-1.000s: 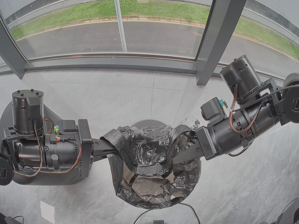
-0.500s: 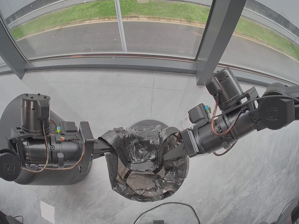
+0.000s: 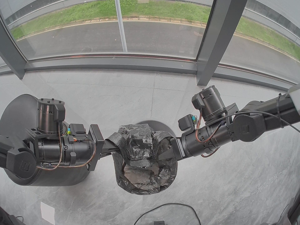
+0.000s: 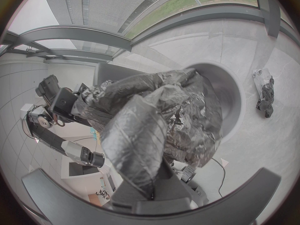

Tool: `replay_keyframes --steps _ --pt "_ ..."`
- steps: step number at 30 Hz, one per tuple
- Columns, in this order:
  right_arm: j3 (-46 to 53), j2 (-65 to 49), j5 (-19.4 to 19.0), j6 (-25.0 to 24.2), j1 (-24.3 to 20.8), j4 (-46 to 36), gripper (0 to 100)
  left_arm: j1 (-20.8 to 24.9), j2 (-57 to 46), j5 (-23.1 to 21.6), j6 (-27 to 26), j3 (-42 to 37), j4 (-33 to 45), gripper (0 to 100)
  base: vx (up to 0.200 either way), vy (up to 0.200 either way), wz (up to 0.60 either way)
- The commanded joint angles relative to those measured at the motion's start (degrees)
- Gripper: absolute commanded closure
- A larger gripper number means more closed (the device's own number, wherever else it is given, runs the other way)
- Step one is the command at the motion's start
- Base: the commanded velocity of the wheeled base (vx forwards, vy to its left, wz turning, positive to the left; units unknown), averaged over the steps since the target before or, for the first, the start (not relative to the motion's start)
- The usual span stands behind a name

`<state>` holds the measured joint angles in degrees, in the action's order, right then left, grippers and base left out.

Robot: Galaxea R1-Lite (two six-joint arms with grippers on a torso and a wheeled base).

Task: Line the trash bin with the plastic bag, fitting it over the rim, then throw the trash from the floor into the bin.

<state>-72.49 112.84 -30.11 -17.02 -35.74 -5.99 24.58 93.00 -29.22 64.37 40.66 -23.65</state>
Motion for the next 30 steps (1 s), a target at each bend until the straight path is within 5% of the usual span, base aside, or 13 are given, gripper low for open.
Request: replay_keyframes --steps 1,18,30 --pt "0.15 4.59 0.32 0.32 1.73 2.21 100 -0.85 3.77 -0.05 -0.12 0.21 -1.05 100 0.000 0.000 0.00" --pt "0.94 7.84 0.32 0.58 6.21 8.80 100 -3.22 13.43 0.04 0.15 0.74 -12.56 100 0.000 0.000 0.00" --pt "2.52 7.93 0.40 0.41 6.83 12.14 100 -4.10 16.25 1.54 -0.12 1.00 -13.70 100 0.000 0.000 0.00"
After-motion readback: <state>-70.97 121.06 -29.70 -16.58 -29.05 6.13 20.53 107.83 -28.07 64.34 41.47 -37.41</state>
